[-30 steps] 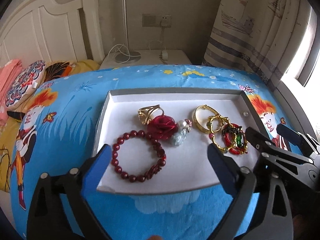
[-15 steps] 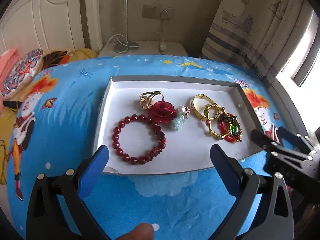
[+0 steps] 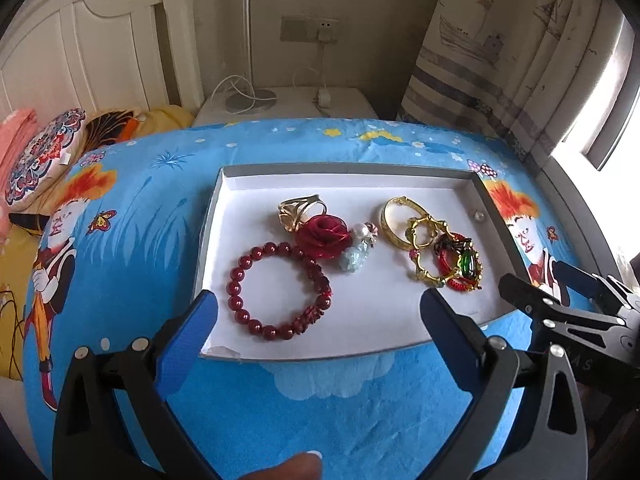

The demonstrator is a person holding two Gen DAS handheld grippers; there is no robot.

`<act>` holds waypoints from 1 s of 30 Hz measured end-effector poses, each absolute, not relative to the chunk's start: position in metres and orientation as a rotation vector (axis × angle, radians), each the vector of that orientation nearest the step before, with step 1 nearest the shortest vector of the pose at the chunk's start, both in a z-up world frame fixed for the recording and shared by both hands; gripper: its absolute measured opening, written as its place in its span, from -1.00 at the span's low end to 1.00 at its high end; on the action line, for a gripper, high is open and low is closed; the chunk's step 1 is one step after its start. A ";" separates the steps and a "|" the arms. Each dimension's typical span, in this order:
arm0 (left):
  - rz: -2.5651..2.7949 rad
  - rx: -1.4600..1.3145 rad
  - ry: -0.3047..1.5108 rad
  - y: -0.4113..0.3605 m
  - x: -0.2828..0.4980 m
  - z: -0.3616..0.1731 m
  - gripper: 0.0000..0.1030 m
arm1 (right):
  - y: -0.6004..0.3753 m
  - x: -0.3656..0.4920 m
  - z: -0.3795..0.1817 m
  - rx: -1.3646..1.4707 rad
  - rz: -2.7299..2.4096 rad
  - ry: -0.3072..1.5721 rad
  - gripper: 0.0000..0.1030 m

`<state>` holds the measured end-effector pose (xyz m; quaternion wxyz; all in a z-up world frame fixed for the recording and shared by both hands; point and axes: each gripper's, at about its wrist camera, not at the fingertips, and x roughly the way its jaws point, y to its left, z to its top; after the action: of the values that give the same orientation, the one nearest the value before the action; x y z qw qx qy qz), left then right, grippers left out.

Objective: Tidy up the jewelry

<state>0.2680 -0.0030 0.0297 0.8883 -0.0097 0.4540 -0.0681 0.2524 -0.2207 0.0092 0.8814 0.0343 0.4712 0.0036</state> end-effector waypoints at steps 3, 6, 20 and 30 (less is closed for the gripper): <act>-0.130 -0.019 0.954 -0.003 0.271 0.030 0.90 | -0.220 0.254 0.009 0.058 0.003 0.980 0.64; -0.119 -0.031 0.964 -0.002 0.274 0.027 0.90 | -0.219 0.255 0.010 0.023 -0.028 0.970 0.64; -0.095 -0.010 0.958 -0.001 0.275 0.026 0.91 | -0.220 0.260 0.008 0.037 -0.005 0.983 0.64; -0.095 -0.010 0.960 -0.001 0.275 0.025 0.91 | -0.223 0.261 0.005 0.058 0.004 0.994 0.64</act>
<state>0.2746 -0.0015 0.0248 0.8859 -0.0048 0.4616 -0.0456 0.2606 -0.2227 0.0049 0.8787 0.0278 0.4765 0.0017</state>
